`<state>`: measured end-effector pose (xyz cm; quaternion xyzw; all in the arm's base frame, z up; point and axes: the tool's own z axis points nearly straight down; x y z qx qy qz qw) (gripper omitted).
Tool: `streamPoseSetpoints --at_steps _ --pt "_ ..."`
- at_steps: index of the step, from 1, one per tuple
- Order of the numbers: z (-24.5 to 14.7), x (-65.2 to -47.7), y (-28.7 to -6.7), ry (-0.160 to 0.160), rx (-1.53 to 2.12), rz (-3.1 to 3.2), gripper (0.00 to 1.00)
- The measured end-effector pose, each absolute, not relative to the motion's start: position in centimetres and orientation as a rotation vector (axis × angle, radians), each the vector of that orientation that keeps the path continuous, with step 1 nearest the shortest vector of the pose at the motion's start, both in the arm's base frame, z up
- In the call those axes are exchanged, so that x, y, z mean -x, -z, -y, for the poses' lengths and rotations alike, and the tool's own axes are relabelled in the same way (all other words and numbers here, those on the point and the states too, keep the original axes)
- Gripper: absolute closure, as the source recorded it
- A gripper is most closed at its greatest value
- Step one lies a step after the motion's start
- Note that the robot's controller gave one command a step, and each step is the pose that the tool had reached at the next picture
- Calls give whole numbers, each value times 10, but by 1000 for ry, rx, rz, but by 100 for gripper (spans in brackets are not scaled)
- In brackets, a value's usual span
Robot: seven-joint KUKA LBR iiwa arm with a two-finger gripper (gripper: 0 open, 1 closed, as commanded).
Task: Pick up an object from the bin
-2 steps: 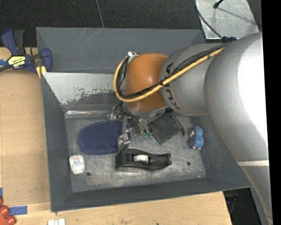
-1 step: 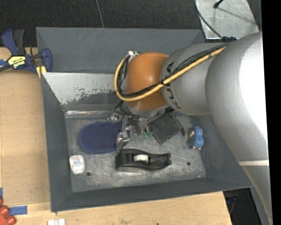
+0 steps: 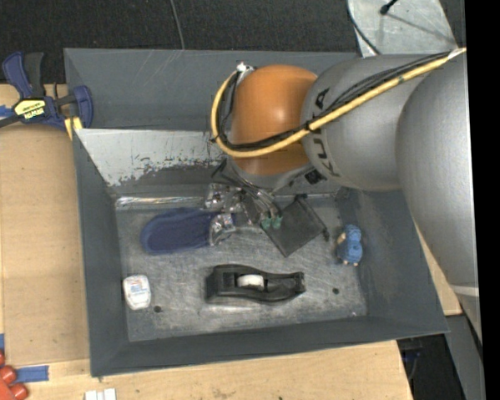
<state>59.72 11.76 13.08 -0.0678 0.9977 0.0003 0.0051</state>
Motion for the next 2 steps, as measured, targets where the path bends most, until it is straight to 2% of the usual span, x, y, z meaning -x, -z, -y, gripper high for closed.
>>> streamPoseSetpoints --at_steps 1,2 --pt "-118 -600 -187 -1 213 -3124 100" --pt "-118 -601 -194 0 213 -3128 100"
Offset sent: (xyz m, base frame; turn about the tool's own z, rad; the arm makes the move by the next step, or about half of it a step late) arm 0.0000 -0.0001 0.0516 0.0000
